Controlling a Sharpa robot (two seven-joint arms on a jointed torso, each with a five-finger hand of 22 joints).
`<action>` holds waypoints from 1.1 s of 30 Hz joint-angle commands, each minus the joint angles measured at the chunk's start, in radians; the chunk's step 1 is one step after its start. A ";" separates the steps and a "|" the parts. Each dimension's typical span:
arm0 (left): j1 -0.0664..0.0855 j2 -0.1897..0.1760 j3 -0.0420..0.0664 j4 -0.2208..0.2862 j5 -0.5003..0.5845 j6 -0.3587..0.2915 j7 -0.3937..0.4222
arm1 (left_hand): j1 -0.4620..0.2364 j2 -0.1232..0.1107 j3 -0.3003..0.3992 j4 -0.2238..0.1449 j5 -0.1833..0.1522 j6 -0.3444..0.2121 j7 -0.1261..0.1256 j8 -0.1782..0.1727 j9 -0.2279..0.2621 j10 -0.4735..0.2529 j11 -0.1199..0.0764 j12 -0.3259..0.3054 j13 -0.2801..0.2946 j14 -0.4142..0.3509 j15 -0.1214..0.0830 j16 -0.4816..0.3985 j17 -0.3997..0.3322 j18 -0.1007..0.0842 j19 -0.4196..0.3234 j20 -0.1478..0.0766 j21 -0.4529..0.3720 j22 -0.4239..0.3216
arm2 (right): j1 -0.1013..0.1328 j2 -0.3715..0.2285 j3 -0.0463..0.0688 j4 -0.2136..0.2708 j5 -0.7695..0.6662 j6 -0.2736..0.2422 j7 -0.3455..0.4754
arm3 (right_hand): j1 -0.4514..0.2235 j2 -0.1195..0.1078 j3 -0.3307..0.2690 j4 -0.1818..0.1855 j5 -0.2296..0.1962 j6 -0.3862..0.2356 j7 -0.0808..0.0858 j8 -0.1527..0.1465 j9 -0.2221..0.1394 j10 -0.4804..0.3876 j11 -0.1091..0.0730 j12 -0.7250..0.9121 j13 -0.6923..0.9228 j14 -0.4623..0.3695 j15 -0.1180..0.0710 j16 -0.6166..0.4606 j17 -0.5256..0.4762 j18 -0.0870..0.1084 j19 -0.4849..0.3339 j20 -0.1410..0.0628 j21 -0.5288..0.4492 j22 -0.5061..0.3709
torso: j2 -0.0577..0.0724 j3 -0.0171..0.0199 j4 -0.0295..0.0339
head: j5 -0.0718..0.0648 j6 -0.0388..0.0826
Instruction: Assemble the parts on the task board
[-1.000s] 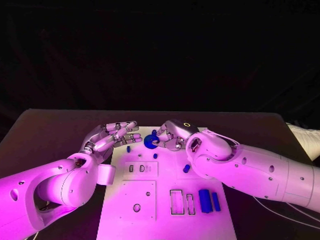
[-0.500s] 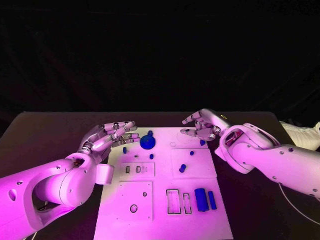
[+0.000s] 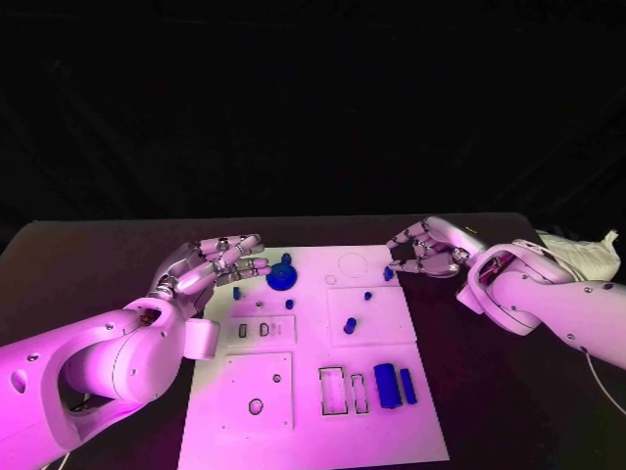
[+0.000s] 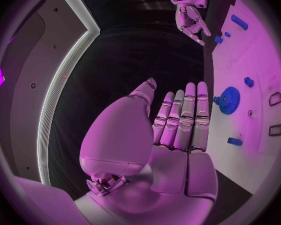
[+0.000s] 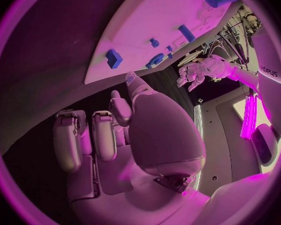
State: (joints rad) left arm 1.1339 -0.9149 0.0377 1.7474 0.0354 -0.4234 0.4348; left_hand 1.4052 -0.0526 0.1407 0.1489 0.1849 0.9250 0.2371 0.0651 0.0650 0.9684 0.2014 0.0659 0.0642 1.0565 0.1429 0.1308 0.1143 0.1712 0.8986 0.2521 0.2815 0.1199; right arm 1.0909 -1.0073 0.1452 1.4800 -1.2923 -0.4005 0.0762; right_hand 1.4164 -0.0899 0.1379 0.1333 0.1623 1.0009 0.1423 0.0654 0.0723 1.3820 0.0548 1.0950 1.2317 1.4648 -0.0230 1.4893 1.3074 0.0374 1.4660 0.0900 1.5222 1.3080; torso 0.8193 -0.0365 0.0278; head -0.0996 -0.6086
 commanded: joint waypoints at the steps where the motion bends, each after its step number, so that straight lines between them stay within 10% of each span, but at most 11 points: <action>1: 0.001 0.002 0.001 -0.001 0.001 0.020 0.006 | 0.000 0.006 0.002 -0.006 -0.004 -0.004 0.015 -0.002 -0.001 -0.008 -0.002 -0.001 -0.001 -0.003 0.006 -0.005 0.001 0.009 -0.003 0.001 -0.005 -0.001 | -0.008 -0.002 0.000 -0.006 -0.030 0.044 0.050 | 0.005 -0.003 -0.001 -0.008 -0.006 0.001 0.003 -0.003 -0.002 -0.002 -0.001 -0.007 -0.001 0.076 0.007 0.004 0.115 -0.014 0.030 0.006 0.003 0.169 | 0.000 -0.0013 0.0007 | -0.003 -0.001; 33: 0.001 0.002 0.001 -0.008 0.001 0.020 0.003 | 0.000 0.006 0.002 -0.006 -0.004 -0.004 0.015 -0.002 -0.001 -0.008 -0.002 -0.001 -0.001 -0.003 0.006 -0.005 0.001 0.009 -0.003 0.001 -0.005 -0.001 | -0.043 0.033 0.000 -0.055 -0.074 0.055 0.036 | 0.008 0.014 0.004 -0.008 -0.010 0.010 0.002 0.001 0.000 0.003 -0.001 0.000 0.005 0.076 0.007 0.005 0.118 -0.014 0.032 0.007 0.004 0.171 | 0.000 -0.0015 0.0031 | 0.006 -0.011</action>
State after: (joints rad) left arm 1.1337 -0.9150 0.0376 1.7392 0.0356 -0.4220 0.4338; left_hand 1.4052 -0.0526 0.1407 0.1489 0.1849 0.9250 0.2371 0.0651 0.0650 0.9685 0.2014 0.0658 0.0642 1.0566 0.1429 0.1308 0.1140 0.1712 0.8986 0.2521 0.2815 0.1200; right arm 1.0495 -0.9768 0.1447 1.4263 -1.3447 -0.3552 0.1101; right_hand 1.4230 -0.0833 0.1397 0.1267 0.1586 1.0045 0.1457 0.0653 0.0713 1.3820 0.0548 1.0894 1.2355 1.4649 -0.0230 1.4893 1.3079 0.0374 1.4660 0.0899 1.5222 1.3075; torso 0.8190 -0.0384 0.0307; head -0.0944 -0.6180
